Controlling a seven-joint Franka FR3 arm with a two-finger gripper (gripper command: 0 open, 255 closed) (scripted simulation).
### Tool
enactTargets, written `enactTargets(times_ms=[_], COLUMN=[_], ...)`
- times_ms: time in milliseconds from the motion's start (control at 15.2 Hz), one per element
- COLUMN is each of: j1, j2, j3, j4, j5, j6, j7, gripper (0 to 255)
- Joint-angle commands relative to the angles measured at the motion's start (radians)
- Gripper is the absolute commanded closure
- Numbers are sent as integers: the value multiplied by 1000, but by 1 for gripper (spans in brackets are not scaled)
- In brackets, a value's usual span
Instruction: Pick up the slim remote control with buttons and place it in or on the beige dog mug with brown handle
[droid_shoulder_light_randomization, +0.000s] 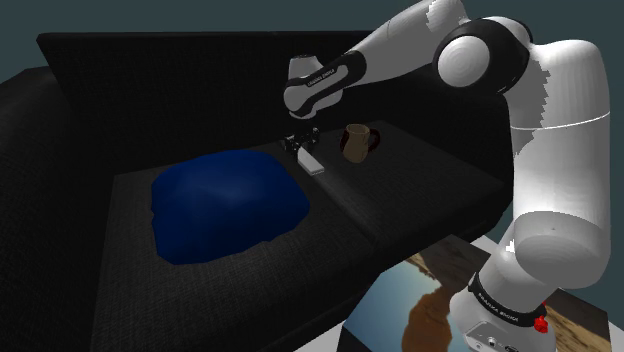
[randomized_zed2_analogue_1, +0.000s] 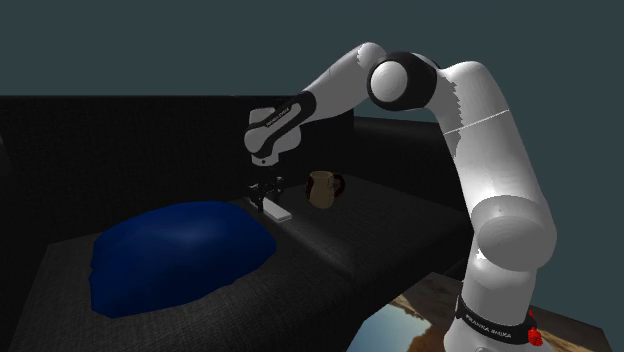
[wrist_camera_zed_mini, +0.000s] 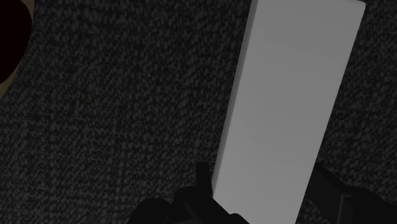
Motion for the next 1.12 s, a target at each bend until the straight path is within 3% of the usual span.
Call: enactTargets(times_ms=[0,396,1056], j1=[0,0,1], j2=[0,0,-53], j3=[0,0,-1], j4=[0,0,58], j5=[0,0,-1], j6=[0,0,-111], j7=[0,0,-2], gripper=[255,255,255])
